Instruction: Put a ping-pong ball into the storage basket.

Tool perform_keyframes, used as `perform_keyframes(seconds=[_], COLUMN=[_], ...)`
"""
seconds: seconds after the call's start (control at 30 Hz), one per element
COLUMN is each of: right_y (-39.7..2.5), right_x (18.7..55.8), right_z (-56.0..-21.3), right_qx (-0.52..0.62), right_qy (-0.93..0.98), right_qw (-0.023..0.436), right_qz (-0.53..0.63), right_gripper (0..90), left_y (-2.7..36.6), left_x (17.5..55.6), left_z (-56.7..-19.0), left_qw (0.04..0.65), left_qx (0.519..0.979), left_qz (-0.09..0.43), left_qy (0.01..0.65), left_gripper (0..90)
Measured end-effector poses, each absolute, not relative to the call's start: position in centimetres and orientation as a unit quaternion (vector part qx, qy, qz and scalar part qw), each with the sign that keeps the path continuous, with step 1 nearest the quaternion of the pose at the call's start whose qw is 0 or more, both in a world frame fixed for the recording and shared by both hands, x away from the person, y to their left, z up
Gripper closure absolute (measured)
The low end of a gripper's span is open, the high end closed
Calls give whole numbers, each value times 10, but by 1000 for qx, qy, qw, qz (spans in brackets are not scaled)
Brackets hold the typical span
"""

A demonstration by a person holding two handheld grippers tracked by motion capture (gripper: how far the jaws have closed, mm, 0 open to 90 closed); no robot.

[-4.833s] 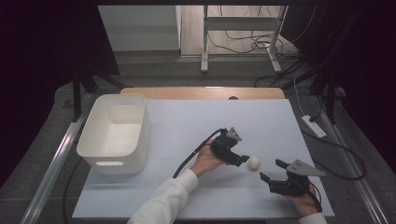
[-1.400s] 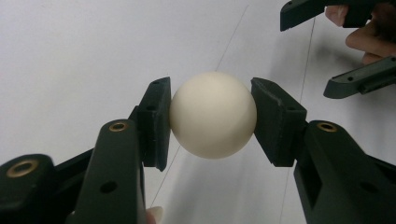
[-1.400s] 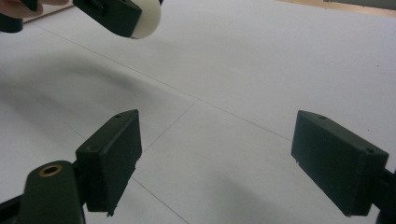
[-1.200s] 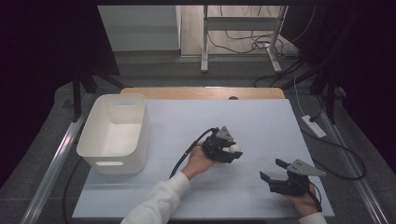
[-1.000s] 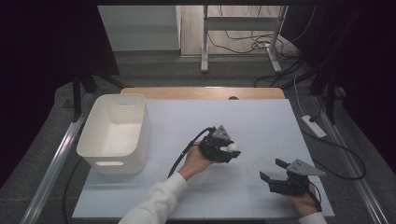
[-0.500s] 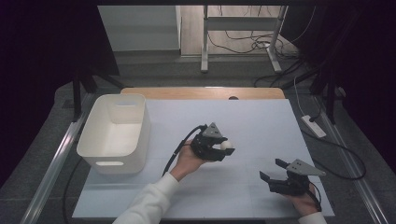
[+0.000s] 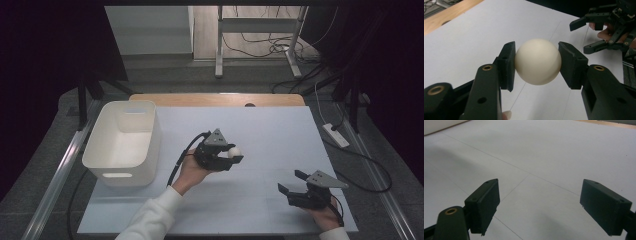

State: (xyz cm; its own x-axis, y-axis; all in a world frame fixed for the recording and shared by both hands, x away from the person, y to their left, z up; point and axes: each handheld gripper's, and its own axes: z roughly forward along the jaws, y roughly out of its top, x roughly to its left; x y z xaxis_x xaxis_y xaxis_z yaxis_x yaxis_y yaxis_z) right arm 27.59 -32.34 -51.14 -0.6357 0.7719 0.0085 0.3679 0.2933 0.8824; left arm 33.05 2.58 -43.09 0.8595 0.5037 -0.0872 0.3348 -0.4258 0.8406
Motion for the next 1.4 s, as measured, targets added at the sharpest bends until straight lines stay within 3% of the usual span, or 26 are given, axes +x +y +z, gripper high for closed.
perform_keyframes(seconds=[1.4], right_y=[-322], right_x=[276], right_z=[-512], right_qx=[370], right_qy=[776], right_qw=[219], right_qz=[461], right_gripper=[165], left_y=[82], left_x=[327], left_z=[-414], left_qw=[492], left_qx=[811], left_qz=[125], left_qy=[291], left_gripper=[510])
